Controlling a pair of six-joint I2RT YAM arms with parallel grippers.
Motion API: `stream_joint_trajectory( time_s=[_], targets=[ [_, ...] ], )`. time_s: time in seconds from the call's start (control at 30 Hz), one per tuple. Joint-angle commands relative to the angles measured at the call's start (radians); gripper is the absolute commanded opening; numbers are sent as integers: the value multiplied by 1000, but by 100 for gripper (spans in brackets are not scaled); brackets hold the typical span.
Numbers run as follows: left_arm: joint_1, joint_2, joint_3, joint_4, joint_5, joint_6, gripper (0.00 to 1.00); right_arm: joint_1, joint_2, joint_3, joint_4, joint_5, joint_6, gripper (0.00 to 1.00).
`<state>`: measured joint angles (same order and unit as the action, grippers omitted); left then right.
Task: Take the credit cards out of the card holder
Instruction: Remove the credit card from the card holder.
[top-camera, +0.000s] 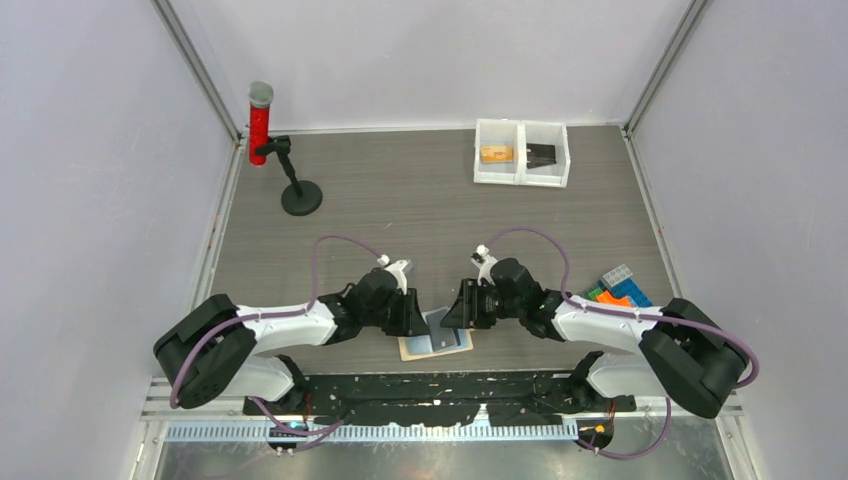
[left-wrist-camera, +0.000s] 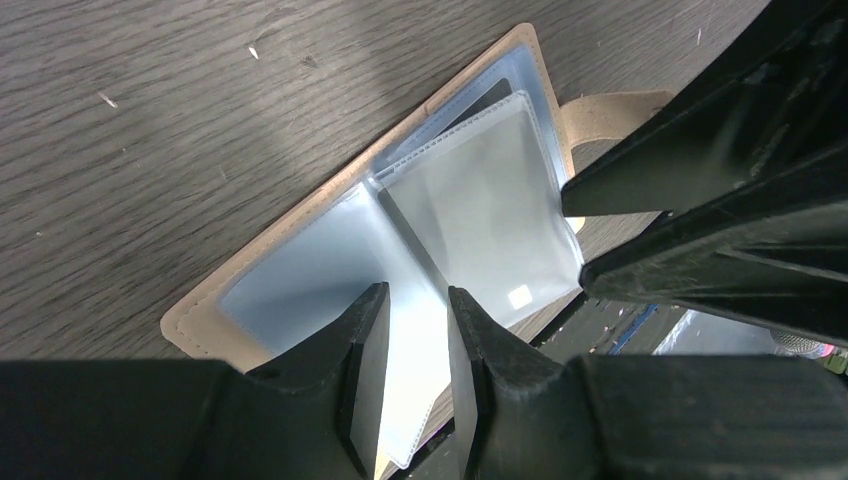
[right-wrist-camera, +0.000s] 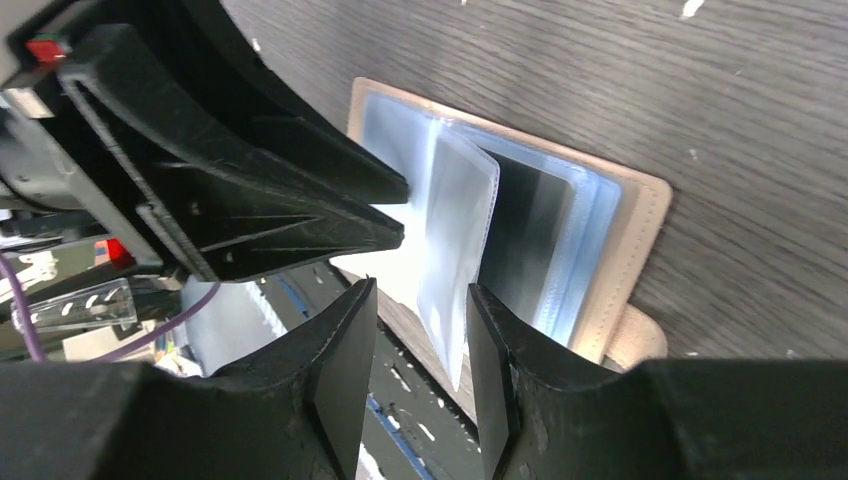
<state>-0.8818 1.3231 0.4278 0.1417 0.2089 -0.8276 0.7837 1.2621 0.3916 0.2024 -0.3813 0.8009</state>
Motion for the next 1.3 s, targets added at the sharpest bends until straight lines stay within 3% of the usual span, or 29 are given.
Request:
stream_joint_trajectory(
  time_s=[0.0, 0.23, 0.67, 1.03, 1.27],
  targets=[
    [-8, -26, 20, -5, -18, 6, 30, 7, -56, -8, 87, -45, 46, 46],
    [-8, -109, 1, -17, -50, -59, 32, 6, -66, -3, 90, -45, 44, 45],
    [35, -430, 8, -344, -230, -79, 47, 67, -3, 60, 126, -51, 72, 45],
    [65, -537, 59, -491, -214, -46, 49, 153, 81, 146, 167, -58, 118, 46],
    [75, -541, 85, -527, -169, -15, 50, 155, 50, 197, 79, -16, 62, 47]
  ],
)
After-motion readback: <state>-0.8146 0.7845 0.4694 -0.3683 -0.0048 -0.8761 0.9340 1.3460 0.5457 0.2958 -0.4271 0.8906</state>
